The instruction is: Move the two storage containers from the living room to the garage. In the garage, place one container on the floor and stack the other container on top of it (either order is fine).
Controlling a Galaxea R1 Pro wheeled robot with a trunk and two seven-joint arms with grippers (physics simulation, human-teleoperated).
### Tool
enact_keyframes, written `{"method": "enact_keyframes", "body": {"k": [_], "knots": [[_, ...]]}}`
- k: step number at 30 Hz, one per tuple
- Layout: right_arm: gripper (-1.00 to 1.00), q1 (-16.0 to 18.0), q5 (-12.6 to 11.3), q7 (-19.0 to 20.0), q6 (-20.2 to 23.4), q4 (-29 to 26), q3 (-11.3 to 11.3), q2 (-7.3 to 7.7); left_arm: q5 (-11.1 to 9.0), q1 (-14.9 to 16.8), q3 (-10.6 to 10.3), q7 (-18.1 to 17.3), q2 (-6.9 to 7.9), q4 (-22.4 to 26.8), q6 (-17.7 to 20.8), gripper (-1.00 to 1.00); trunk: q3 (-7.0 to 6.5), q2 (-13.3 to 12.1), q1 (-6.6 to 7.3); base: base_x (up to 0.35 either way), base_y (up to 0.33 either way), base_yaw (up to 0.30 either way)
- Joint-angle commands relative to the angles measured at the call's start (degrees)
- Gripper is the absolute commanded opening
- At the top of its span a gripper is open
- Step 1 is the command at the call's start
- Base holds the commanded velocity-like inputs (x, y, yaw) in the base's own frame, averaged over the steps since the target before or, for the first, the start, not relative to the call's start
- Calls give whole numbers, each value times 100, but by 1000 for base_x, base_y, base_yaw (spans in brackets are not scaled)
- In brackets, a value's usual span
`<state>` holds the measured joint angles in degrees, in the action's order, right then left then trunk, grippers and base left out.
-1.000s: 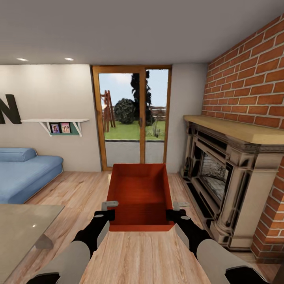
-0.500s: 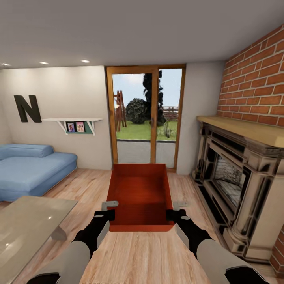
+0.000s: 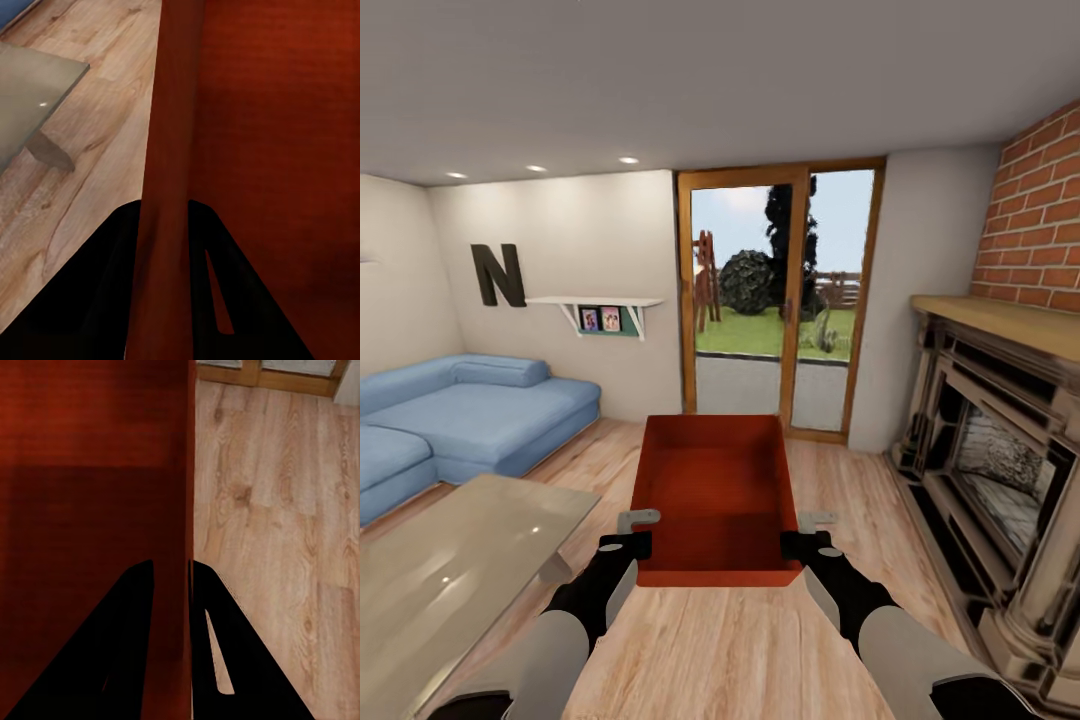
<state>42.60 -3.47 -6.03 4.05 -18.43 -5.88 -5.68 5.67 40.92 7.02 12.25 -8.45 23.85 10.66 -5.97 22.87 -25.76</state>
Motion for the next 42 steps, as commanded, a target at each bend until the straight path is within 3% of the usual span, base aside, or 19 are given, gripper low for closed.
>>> {"method": "enact_keyframes", "body": {"k": [1, 42], "knots": [[-100, -6, -128, -4, 34, 6, -71, -21, 83, 4, 89, -2, -51, 198, 31, -100, 3, 5, -2, 0, 0, 297], [-100, -6, -128, -4, 34, 6, -71, -21, 83, 4, 89, 6, -51, 197, 15, -100, 3, 5, -2, 0, 0, 300]]}}
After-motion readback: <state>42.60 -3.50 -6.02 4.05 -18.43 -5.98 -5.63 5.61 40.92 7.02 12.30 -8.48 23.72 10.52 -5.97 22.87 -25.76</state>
